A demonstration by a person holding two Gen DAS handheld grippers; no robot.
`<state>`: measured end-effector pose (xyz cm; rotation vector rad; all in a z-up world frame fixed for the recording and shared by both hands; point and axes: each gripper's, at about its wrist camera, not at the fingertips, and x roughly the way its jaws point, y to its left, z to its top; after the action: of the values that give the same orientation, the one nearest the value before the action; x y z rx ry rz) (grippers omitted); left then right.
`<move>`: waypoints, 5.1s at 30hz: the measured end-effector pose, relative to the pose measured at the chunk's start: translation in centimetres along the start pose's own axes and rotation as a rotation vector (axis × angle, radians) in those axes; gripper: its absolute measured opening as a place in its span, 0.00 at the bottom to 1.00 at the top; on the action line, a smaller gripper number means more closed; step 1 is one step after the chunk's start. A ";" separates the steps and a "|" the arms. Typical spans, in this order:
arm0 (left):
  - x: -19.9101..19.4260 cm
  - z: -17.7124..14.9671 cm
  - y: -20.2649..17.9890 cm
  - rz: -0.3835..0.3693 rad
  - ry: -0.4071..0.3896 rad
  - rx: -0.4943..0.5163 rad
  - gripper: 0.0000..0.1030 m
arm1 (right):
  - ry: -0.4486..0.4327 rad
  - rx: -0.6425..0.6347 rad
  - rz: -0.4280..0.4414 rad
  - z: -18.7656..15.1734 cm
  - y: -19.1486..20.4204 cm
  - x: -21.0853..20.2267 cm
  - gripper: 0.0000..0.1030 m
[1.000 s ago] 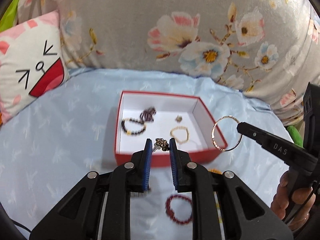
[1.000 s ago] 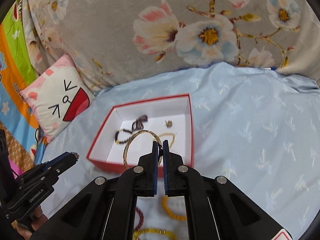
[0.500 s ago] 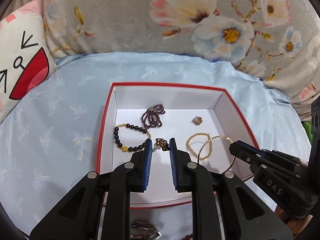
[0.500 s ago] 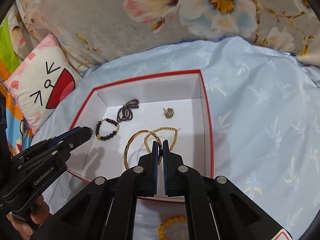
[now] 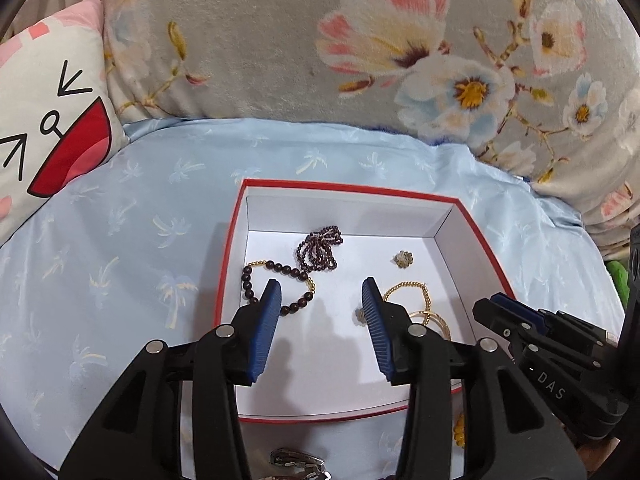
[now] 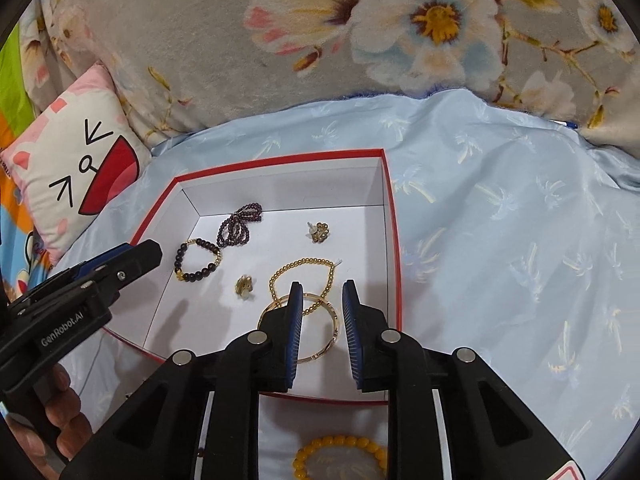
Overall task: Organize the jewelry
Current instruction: 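Carry the ring and bangle into the red box and open both grippers, then grasp the silver watch with the left gripper while the right grasps the orange bead bracelet, then carry the watch and orange bracelet into the red box and open both grippers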
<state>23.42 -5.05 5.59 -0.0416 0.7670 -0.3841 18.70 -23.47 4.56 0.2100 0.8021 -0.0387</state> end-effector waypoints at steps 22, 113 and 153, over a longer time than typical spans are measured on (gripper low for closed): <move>-6.6 -1.5 2.6 0.032 -0.063 -0.051 0.39 | -0.062 0.015 0.008 -2.0 0.1 -5.9 0.22; -11.3 -2.6 -1.4 -0.136 -0.034 0.014 0.06 | -0.125 0.029 0.060 -1.9 0.6 -10.6 0.07; 4.8 5.0 -1.3 -0.045 0.062 0.018 0.20 | -0.046 0.043 -0.007 5.4 -0.3 3.4 0.33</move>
<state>29.52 -8.50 6.28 -0.0301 0.8251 -0.4367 24.86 -24.70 5.71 0.2467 0.7567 -0.0671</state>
